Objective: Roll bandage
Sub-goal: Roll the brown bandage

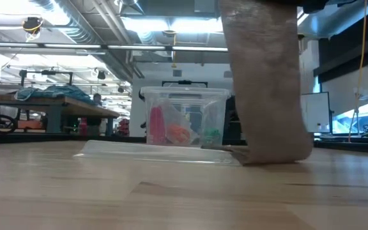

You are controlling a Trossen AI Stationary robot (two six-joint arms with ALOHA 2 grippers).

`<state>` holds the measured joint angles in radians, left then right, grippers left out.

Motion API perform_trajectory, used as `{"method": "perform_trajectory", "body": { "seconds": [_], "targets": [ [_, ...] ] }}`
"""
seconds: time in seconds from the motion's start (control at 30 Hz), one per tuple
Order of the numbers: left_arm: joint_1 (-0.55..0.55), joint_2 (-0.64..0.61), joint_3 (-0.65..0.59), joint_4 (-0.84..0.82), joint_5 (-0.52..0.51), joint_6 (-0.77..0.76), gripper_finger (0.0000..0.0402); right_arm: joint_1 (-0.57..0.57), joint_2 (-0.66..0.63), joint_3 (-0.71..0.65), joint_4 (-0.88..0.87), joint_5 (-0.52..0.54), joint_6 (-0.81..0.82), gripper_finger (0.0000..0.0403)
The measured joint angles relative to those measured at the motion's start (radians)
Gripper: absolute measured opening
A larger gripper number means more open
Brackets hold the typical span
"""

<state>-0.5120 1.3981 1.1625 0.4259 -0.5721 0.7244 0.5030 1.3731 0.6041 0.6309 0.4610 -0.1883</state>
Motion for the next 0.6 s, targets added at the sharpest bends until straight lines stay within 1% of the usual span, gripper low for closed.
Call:
{"method": "perform_trajectory", "body": {
  "seconds": [0.17, 0.3, 0.47, 0.6],
  "targets": [
    [-0.002, 0.0, 0.0, 0.02, -0.001, -0.001, 0.0, 0.0, 0.0, 0.0, -0.015, -0.002, -0.001, 0.0006],
    [-0.002, 0.0, 0.0, 0.028, -0.003, -0.015, 0.0, 0.001, 0.0, 0.0, 0.0, -0.003, 0.002, 0.0012],
    [-0.003, 0.0, 0.0, 0.018, -0.011, -0.01, 0.0, 0.001, 0.0, 0.0, -0.004, -0.002, 0.003, 0.0005],
    [-0.013, 0.0, 0.0, -0.007, -0.013, -0.008, 0.0, 0.002, 0.0, 0.0, -0.011, -0.002, 0.003, 0.0008]
  ]
}}
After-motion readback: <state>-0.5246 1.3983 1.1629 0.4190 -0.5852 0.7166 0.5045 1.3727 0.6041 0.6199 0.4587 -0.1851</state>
